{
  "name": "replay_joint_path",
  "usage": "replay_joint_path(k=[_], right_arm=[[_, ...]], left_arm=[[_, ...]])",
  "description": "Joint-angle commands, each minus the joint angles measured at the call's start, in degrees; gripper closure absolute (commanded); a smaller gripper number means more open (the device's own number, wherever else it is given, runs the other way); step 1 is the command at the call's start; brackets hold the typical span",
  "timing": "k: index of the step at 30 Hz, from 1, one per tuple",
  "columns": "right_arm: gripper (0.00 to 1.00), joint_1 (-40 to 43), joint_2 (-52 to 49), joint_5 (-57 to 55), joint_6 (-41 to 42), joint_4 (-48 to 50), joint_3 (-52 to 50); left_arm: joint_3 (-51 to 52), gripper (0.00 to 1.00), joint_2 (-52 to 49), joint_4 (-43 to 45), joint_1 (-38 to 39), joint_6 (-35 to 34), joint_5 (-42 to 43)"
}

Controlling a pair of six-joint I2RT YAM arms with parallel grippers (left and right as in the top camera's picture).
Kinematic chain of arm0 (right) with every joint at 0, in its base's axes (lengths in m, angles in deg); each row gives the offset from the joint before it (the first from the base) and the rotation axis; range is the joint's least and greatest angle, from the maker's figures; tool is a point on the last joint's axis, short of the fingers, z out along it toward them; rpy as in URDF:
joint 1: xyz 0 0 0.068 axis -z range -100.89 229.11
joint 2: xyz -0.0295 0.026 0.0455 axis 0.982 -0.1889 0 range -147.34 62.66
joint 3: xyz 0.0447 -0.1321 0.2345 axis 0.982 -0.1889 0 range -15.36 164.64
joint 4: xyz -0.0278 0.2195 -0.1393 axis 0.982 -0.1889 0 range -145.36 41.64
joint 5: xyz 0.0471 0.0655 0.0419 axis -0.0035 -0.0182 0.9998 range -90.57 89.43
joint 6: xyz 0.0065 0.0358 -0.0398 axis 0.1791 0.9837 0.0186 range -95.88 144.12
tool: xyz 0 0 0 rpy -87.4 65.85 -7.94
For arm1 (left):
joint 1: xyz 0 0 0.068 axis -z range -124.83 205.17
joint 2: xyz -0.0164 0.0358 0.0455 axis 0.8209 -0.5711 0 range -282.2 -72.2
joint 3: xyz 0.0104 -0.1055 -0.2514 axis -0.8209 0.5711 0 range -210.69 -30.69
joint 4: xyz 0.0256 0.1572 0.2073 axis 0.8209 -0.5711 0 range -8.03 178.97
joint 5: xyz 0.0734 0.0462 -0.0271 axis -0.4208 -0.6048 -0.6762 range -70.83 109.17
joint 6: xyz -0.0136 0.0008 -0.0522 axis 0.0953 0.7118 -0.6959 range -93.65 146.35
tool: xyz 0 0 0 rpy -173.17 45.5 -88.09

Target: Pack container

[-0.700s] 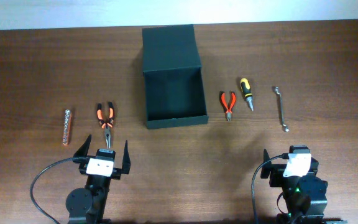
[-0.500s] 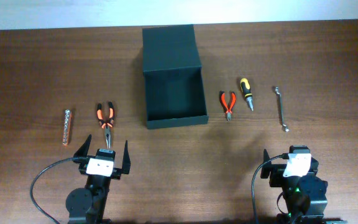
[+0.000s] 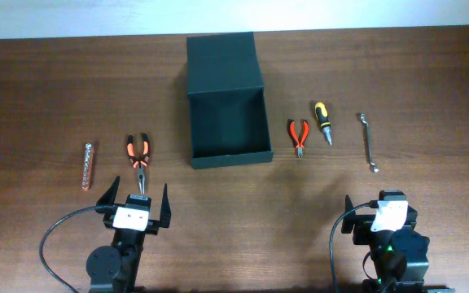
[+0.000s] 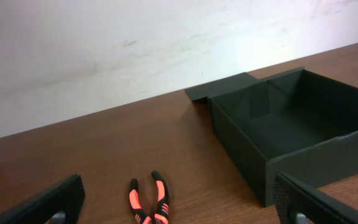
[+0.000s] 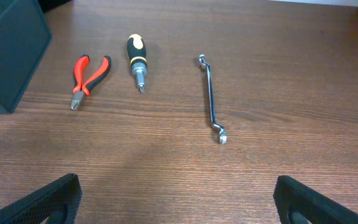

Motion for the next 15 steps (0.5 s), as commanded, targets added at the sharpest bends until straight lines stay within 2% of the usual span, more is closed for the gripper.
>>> replay_joint_path(k=[1,15], right_arm=[[0.01,0.46,0.68,-0.9,0.26,0.13,-0.46],[0.01,0.46,0.68,-0.87,0.26,0.57,-0.46]], left_arm=[[0.44,0.01,0.55,-0.04,0.28,0.31,-0.61],[0.42,0.01,0.55,0.15,0.28,0.28,-0.59]])
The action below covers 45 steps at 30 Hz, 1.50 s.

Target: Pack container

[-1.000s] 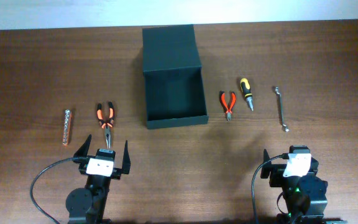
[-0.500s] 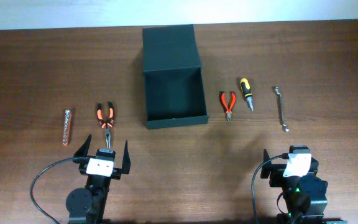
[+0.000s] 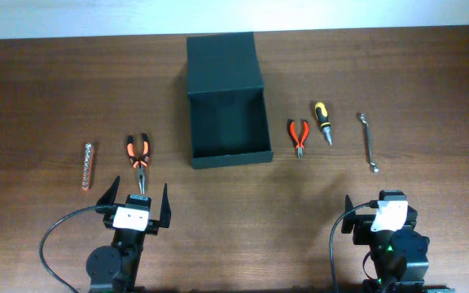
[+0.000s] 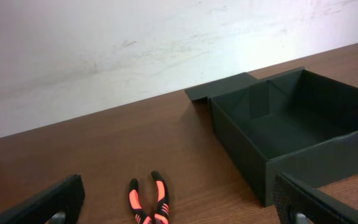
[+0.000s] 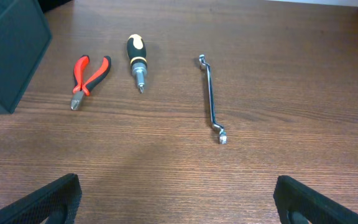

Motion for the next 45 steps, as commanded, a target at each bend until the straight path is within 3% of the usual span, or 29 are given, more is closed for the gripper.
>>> replay_joint_path(k=[1,7,11,15,22,26,30,33,38,41,45], right_arm=[[0.01,0.46,0.68,-0.5,0.31,0.48,-0.48],[0.01,0.46,0.68,11.41,0.52,0.31,-0.44],[0.01,0.46,0.52,16.61,0.5,2.95,-0.44],[0.01,0.46,0.46,22.34,0.52,10.51,0.37],[0.01,0.46,-8.61,17.33,0.48,7.72,13.35],[0.01,0.46,-24.11,17.07,0.46,0.74,27.12],[0.01,0.46,-41.18,16.9,0.46,-7.19,43.98],[0.01,0.46,-52.76,16.94,0.48,-16.15,58.07],[0.01,0.46,-68.06,19.85,0.5,-30.6,78.75],[0.01,0.46,-73.26,21.46,0.48,-36.61,84.83],[0.01,0.46,-76.94,21.42,0.52,-38.07,86.44]], left_arm=[[0.42,0.01,0.55,-0.04,0.28,0.26,-0.35],[0.37,0.01,0.55,0.5,0.28,-6.23,7.91],[-0.81,0.01,0.52,0.37,0.28,-18.86,16.41],[-4.28,0.01,0.37,0.35,0.26,-24.74,16.11],[-19.71,0.01,-9.9,-8.66,-0.22,-24.81,12.9],[-32.41,0.01,-23.61,-15.52,-1.53,-23.12,13.05],[-46.8,0.01,-39.04,-23.32,-2.27,-16.17,14.93],[-59.69,0.01,-51.34,-32.85,-2.95,-12.61,15.13],[-80.06,0.01,-70.01,-48.65,-4.31,-12.39,15.98],[-87.12,0.01,-77.05,-54.6,-4.28,-12.33,15.89],[-88.52,0.01,-81.15,-55.58,-4.28,-11.56,15.98]])
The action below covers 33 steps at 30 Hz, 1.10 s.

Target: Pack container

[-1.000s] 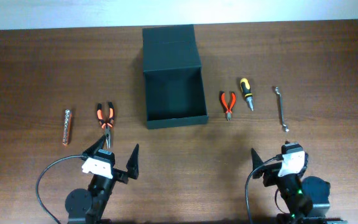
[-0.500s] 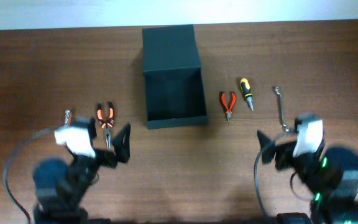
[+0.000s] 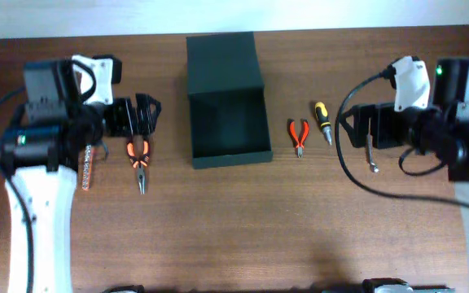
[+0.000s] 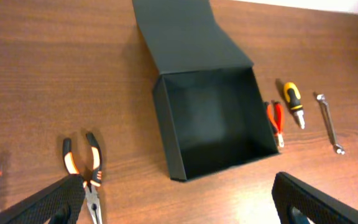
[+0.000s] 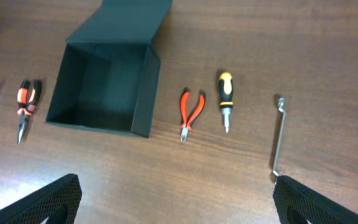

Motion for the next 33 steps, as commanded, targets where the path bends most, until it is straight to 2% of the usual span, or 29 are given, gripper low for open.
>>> replay_joint_path(k=[1,4,7,13,22,33], right_arm=[[0.01,0.37,-2.62,1.07,0.31,-0.55,1.57],[0.09,0.39,-5.92,-3.74,1.03,-0.81,1.57],[0.09,0.39,-10.91,-13.94,3.32,-0.76,1.57],[0.09,0.55,-21.75,-20.13,3.26,-0.11,1.57],[0.12,5.16,-37.53,-17.55,1.79,0.5,1.57],[0.15,12.59,-42.27,-11.39,-0.22,2.78,1.55]], left_arm=[[-1.42,0.01,-2.27,-0.81,-0.17,1.75,1.03],[-1.42,0.01,-3.37,-0.85,-0.2,1.77,0.98],[-1.38,0.01,-4.02,-0.83,-0.2,1.75,-2.21],[-1.27,0.01,-4.17,-0.9,-0.2,1.75,-9.51],[-1.27,0.01,-4.2,-2.01,-0.17,1.77,-9.55],[-1.27,0.01,-4.2,-4.0,-0.17,1.77,-9.55]])
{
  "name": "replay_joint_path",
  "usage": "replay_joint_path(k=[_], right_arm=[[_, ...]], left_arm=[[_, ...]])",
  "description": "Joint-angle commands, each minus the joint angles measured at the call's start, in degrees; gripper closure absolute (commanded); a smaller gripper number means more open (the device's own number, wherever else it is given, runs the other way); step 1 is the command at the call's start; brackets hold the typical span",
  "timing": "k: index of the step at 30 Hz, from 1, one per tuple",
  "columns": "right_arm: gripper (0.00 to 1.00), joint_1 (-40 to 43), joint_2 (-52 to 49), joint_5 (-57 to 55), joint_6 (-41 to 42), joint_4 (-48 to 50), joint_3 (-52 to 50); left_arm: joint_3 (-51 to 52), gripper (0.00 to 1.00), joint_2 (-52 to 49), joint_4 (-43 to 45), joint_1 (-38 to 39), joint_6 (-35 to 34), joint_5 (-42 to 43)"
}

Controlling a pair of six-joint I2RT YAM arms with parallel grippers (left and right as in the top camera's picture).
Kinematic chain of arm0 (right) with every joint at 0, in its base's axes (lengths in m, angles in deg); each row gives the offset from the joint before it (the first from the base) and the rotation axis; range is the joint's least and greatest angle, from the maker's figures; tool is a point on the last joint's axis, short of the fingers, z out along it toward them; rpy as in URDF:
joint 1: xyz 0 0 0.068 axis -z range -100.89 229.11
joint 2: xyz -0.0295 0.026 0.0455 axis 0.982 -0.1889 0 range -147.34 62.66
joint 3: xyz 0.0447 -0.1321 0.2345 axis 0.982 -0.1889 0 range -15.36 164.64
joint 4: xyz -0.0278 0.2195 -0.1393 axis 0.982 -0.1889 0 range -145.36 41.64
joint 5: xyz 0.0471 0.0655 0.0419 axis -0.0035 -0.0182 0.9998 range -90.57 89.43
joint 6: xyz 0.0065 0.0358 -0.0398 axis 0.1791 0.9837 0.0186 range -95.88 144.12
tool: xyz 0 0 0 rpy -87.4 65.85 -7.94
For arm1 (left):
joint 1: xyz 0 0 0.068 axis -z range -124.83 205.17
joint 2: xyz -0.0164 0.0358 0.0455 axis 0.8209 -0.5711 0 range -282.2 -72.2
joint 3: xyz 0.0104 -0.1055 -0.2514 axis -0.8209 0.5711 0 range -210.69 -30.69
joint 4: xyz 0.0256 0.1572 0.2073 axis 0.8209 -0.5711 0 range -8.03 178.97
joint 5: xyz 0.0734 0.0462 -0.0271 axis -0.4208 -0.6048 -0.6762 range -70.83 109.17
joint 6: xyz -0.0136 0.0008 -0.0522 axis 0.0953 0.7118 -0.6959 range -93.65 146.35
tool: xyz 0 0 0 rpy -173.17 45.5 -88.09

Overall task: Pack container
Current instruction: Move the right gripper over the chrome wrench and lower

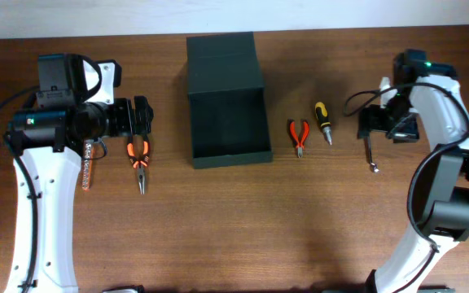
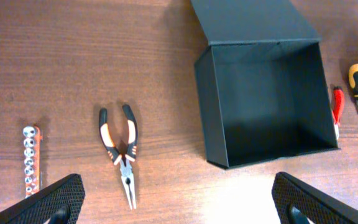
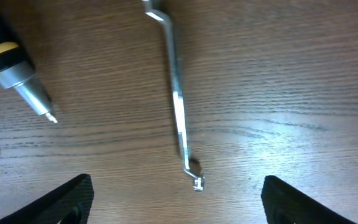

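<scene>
The black box (image 1: 230, 159) stands open at mid-table, its lid (image 1: 222, 61) flat behind it, nothing inside. Left of it lie orange-and-black long-nose pliers (image 1: 138, 159) and a socket rail (image 1: 88, 163). On its right are red pliers (image 1: 299, 136), a yellow-and-black screwdriver (image 1: 323, 120) and a silver wrench (image 1: 370, 159). My left gripper (image 1: 141, 116) hangs open above the long-nose pliers (image 2: 122, 146). Open too, my right gripper (image 1: 385, 126) hovers low over the wrench (image 3: 178, 118), whose upper end it hides in the overhead view.
In the left wrist view the box wall (image 2: 207, 112) lies right of the pliers and the socket rail (image 2: 31, 162) to their left. The screwdriver tip (image 3: 17, 81) shows left of the wrench. Bare wood lies in front of all the tools.
My right gripper has come down close over the wrench, which now fills its view. The left gripper sits lower and further left, over the long-nose pliers. No tool has moved.
Both arms rested folded at the table's front edge, grippers open, through the first two moments. Then both were high over the table, left near the long-nose pliers, right near the wrench. Now both are lower over those tools, still open.
</scene>
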Motion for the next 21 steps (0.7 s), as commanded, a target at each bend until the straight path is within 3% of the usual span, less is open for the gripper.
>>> replay_joint_path(k=[1,9,14,17,21], right_arm=[[0.16,1.77,-1.53,3.52,-1.03,0.48,0.76],[0.18,1.42,-3.39,3.74,-1.27,3.61,-0.09],[0.2,0.46,-4.7,4.37,-8.37,4.79,-0.11],[0.2,0.04,-5.35,3.04,-8.55,5.9,-0.11],[0.27,-0.55,-5.79,3.04,-8.79,6.84,-0.5]], left_arm=[[-1.07,0.01,-0.52,-0.52,-0.17,0.9,-0.59],[-0.96,0.01,-0.52,-0.52,-0.17,0.9,-0.59],[-0.81,0.01,-0.52,-0.68,-0.17,0.87,-0.59],[-0.81,0.01,-0.52,-1.16,-0.17,0.9,-0.59],[-0.76,0.01,-0.52,-1.66,-0.17,0.9,-0.59]])
